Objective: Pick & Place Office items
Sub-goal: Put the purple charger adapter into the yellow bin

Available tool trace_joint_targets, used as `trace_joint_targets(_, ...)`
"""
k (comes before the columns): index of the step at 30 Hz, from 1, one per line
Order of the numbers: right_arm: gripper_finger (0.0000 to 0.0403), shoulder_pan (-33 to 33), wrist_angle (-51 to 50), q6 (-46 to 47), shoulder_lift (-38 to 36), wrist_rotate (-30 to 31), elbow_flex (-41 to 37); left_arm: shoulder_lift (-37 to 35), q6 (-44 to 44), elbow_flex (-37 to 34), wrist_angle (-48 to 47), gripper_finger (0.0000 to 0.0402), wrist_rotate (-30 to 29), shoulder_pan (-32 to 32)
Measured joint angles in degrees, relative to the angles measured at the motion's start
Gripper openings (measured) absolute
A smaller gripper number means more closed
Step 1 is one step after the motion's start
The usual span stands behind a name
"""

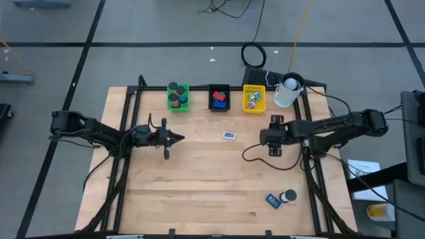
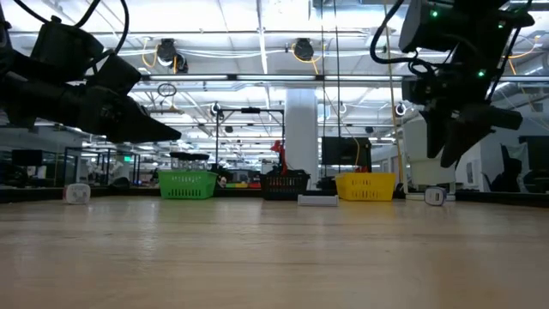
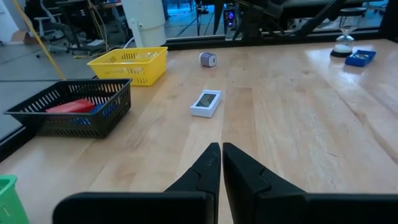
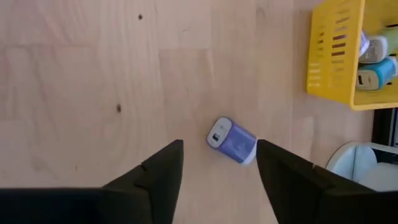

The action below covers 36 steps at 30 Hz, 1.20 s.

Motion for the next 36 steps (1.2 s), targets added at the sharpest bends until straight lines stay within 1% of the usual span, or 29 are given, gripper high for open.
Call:
trace_joint_targets(2, 0.0193, -0.69, 0.13, 0.00, 0.02, 0.05, 0.00, 0.00, 0.01, 0.00, -0.03, 0.0026, -0.01, 0.01)
trace_joint_targets(4, 0.0198, -1.28, 0.10, -0.15, 0.02, 0.66, 0.00, 0.00, 0.10, 0.00, -0.04, 0.0026, -0.01, -0.01)
trace_joint_targets(10, 0.0253, -3.17, 0.32, -3.32, 1.19, 1.50, -0.09, 0.00, 0.20, 0.02, -0.16, 0.0026, 0.00, 0.00)
trace_joint_targets(13, 0.0278, -4.77, 0.51, -5.72, 3.88, 1.38, -0.11, 0.00, 0.17, 0.02, -0.16, 0.0026, -0.01, 0.01)
trace_joint_targets(16, 0.0290, -6.02, 0.87, -10.67, 7.53, 1.86, -0.11, 0.00, 0.22, 0.02, -0.17, 0.0026, -0.01, -0.01)
trace_joint_targets(19, 0.0291, -6.97, 1.27, -16.37, 10.31, 4.20, -0.11, 0.00, 0.24, 0.02, -0.70, 0.0026, -0.02, 0.00)
trace_joint_targets(23, 0.0283, -8.24, 3.04, -21.43, 12.54, 4.34, -0.11, 0.02, 0.24, 0.02, -0.88, 0.0026, -0.02, -0.01)
trace_joint_targets(27, 0.0273, -9.30, 4.97, -23.11, 14.23, 3.92, -0.11, 0.02, 0.26, 0.04, -0.88, 0.0026, -0.02, 0.00)
trace_joint_targets(32, 0.0260, -10.36, 4.72, -24.03, 16.37, 1.14, -0.11, 0.02, 0.27, 0.04, -0.90, 0.0026, -0.02, 0.01)
trace_joint_targets(36, 0.0247, -11.28, 4.38, -24.06, 17.32, 1.12, -0.11, 0.02, 0.28, 0.04, -0.90, 0.0026, -0.02, -0.01)
